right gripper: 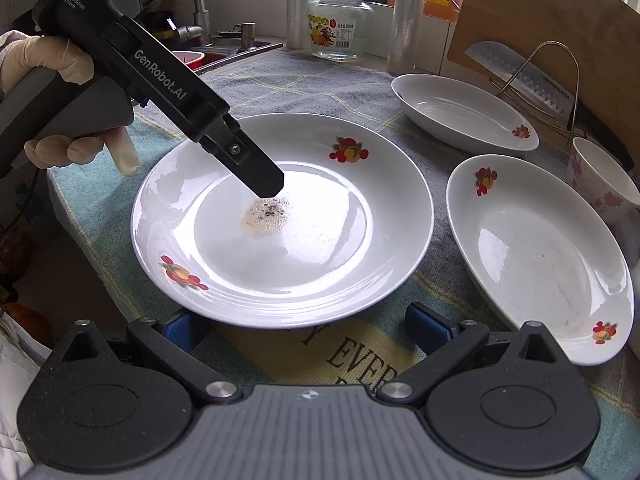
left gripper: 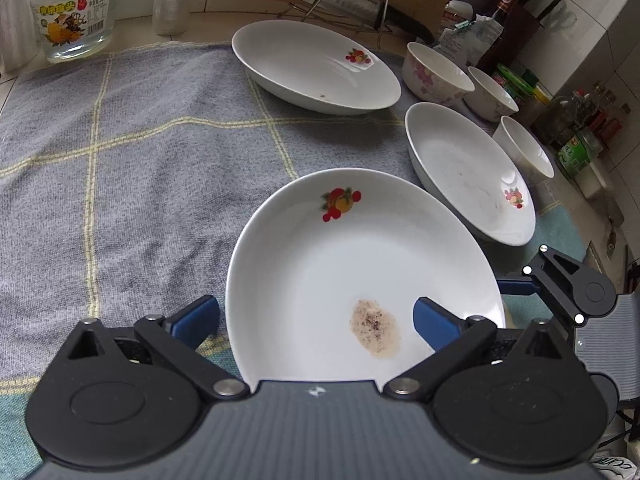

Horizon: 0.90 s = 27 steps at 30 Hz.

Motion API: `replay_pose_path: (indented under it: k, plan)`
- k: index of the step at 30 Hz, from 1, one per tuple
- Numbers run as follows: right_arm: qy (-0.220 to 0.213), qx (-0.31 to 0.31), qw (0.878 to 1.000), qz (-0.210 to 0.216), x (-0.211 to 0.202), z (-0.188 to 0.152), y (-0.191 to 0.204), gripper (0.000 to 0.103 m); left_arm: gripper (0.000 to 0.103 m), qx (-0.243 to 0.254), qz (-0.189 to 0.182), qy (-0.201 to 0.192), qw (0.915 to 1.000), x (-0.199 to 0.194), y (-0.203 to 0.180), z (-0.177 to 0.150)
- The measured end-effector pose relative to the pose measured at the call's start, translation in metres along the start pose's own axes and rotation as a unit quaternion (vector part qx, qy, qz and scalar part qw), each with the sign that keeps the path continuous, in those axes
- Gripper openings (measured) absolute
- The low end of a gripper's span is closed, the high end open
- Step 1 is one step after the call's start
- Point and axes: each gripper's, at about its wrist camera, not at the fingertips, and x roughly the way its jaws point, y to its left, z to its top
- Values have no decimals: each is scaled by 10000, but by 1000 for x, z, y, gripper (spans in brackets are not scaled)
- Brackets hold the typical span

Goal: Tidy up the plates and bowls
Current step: 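Lift the stained plate by its rim with the left gripper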

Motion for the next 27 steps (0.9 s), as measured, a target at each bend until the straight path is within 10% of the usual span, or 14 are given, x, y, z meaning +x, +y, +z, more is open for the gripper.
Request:
replay_pose_path:
  k: [12,27]
  plan:
    - [-220,-135,9996,116,-1,-6,-2,103,102,-34,36,-281,9996,-4,-1,-9]
    - [-838,-249,9959,249,-6,-24,-4,103,102,404,551,374,9970,9,-18,5]
